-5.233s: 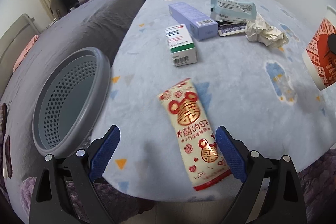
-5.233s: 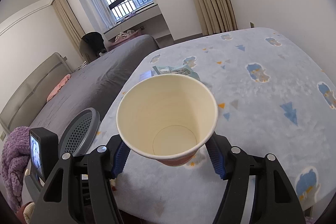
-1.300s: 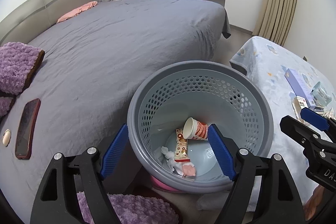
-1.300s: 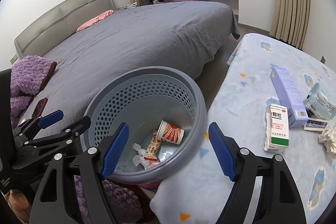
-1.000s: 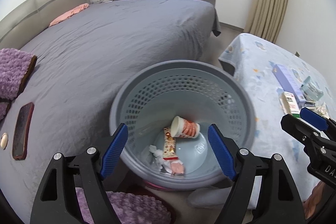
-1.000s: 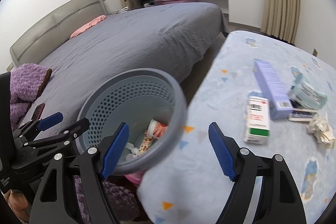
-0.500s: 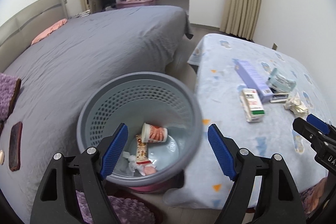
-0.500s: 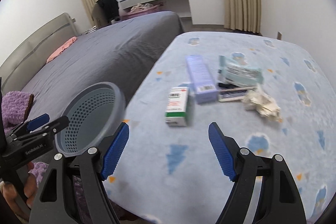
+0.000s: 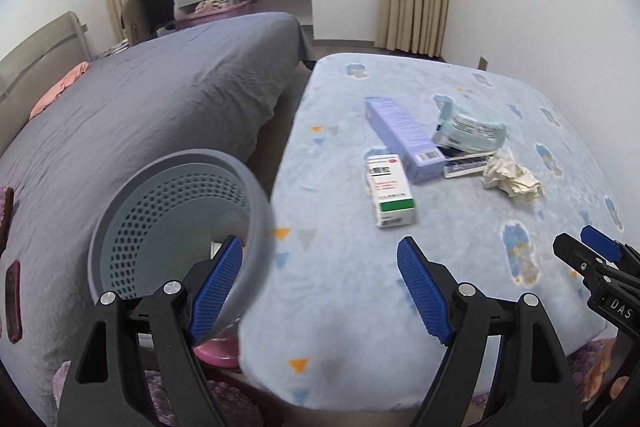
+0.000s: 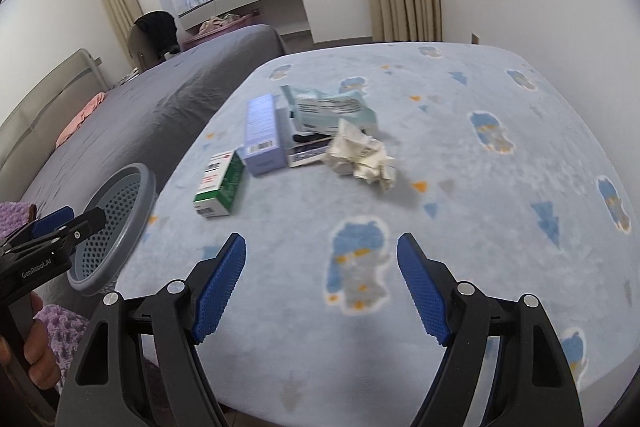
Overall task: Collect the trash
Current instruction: 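Grasp the crumpled white paper with the right gripper while the left gripper approaches the medicine box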
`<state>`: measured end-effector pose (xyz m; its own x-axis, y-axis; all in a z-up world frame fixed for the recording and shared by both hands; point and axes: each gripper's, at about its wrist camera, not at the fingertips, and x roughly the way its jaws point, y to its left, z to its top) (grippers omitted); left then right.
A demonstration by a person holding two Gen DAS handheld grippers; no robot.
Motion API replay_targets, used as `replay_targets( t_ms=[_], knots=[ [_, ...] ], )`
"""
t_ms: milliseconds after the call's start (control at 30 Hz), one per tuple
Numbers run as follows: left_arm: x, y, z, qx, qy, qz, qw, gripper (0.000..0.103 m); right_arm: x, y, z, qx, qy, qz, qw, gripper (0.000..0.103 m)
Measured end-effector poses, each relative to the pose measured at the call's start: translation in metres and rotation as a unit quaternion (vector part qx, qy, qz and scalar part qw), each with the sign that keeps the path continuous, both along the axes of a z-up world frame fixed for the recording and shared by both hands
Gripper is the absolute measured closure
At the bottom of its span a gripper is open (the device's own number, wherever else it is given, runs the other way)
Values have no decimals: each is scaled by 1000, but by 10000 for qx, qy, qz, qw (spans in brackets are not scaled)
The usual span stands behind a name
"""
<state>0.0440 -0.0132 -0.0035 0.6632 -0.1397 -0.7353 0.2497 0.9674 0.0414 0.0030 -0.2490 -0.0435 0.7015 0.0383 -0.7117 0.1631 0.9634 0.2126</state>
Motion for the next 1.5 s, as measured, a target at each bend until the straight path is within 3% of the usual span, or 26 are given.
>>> replay_targets(
  t_ms=[267,533,967,1500],
  knots=[
    [8,-31,-7,60,71,-187,9998,25,5,-23,-8,147,71,-90,9998,28],
    [26,-47,-15,39,138,-165,9998,25,37,-40,-4,-43,125,115,9998,28],
    [54,-54,-22,-4,165,24,9999,20,94,-48,-9,-431,426,546,9967,28],
    [62,-55,-39,-9,344,123,9993,11,136,-41,-39,-700,845,868,9902,24]
  ],
)
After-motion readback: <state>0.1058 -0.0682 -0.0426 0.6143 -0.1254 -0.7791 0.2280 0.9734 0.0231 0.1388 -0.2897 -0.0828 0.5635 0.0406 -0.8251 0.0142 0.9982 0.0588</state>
